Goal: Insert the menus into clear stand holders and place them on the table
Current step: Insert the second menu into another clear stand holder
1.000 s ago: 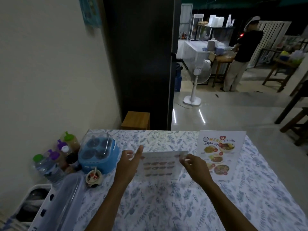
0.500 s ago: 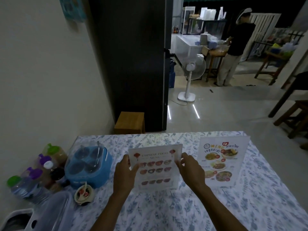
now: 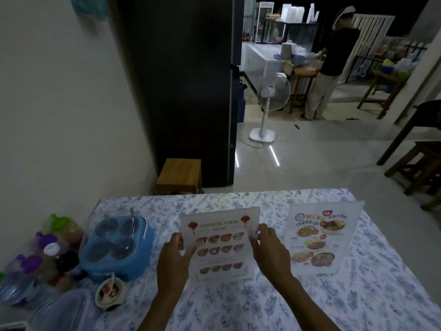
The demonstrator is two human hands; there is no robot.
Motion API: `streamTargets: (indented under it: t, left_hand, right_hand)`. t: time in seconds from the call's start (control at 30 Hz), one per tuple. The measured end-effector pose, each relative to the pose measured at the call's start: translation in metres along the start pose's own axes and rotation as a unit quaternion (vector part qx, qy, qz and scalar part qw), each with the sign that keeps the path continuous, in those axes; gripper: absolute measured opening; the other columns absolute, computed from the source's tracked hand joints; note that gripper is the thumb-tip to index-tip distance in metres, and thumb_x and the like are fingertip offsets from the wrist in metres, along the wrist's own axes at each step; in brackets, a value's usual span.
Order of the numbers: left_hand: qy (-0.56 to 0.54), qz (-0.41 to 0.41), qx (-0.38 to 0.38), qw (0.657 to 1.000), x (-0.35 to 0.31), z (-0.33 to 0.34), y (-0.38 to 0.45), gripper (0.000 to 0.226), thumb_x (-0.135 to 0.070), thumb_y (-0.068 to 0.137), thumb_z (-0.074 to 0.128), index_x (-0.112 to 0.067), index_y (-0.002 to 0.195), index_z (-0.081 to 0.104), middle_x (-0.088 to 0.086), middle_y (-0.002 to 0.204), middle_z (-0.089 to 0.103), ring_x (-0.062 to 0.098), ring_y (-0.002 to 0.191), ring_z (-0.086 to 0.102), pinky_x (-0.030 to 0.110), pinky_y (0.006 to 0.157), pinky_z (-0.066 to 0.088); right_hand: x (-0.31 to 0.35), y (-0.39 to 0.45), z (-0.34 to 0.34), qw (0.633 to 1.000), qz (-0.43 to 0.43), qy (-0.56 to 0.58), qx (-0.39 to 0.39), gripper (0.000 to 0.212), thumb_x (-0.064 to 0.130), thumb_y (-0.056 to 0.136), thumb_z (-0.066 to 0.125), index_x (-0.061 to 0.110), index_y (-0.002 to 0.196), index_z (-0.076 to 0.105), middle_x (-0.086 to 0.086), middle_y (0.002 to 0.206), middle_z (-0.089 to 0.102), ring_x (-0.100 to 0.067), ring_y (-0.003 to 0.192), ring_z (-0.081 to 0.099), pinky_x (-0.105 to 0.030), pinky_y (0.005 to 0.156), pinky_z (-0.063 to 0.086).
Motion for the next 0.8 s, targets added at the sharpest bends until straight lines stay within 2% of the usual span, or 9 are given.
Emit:
streamTargets:
  t: [0.13,0.27,0.43,0.63,0.8]
  left_hand:
    - [0.007,-0.004,-0.009,1.000,0.008,0.006,0.000,0.030,-0.061,0.079,0.069,-0.041,0.094,0.052,-0.015,0.091,0.066,0.007,0.084,0.064,0.040,0.068,0.059]
    - [-0.009,-0.026,0.006,1.000,0.012,0.012,-0.007,0.026,-0.050,0.082,0.073,-0.038,0.097,0.056,-0.009,0.093,0.065,0.011,0.087,0.063,0.039,0.070,0.058]
    - [-0.035,-0.082,0.025,0.996,0.024,0.018,-0.023,0.048,-0.028,0.083,0.079,-0.023,0.125,0.056,-0.001,0.107,0.066,0.019,0.096,0.062,0.036,0.080,0.053]
    - [-0.033,-0.133,0.049,0.989,0.037,0.030,-0.043,0.067,-0.023,0.078,0.083,-0.016,0.135,0.050,0.006,0.121,0.063,0.025,0.099,0.063,0.040,0.084,0.055]
    - [-0.013,-0.170,0.042,0.984,0.031,0.045,-0.060,0.070,-0.023,0.076,0.084,-0.016,0.135,0.046,0.010,0.132,0.054,0.028,0.111,0.062,0.044,0.091,0.055]
  right_hand:
    - [-0.002,0.000,0.002,1.000,0.002,0.002,0.000,0.029,0.046,0.098,0.047,0.023,0.115,0.046,0.003,0.104,0.056,-0.015,0.076,0.062,-0.032,0.054,0.054]
    - [-0.005,0.000,-0.002,0.999,0.013,0.034,0.001,0.024,0.045,0.095,0.053,0.027,0.111,0.051,0.008,0.104,0.060,-0.009,0.079,0.063,-0.028,0.058,0.054]
    - [-0.021,-0.011,-0.014,0.998,0.026,0.054,-0.007,0.043,0.045,0.091,0.062,0.031,0.129,0.046,0.011,0.109,0.063,-0.004,0.078,0.065,-0.027,0.064,0.055]
    - [-0.045,-0.028,-0.025,0.998,0.041,0.047,-0.005,0.041,0.042,0.091,0.063,0.032,0.128,0.048,0.012,0.107,0.065,-0.003,0.075,0.064,-0.026,0.064,0.054]
    - [-0.064,-0.036,-0.038,0.998,0.047,0.053,0.003,0.039,0.044,0.091,0.063,0.035,0.126,0.047,0.015,0.106,0.064,-0.001,0.073,0.064,-0.025,0.064,0.052]
Point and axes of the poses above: each hand's wrist, its own y-axis towards the middle knuckle, its own z-axis out of the palm, x = y × z, the point moved 1 cm from there along y, towards the middle knuckle
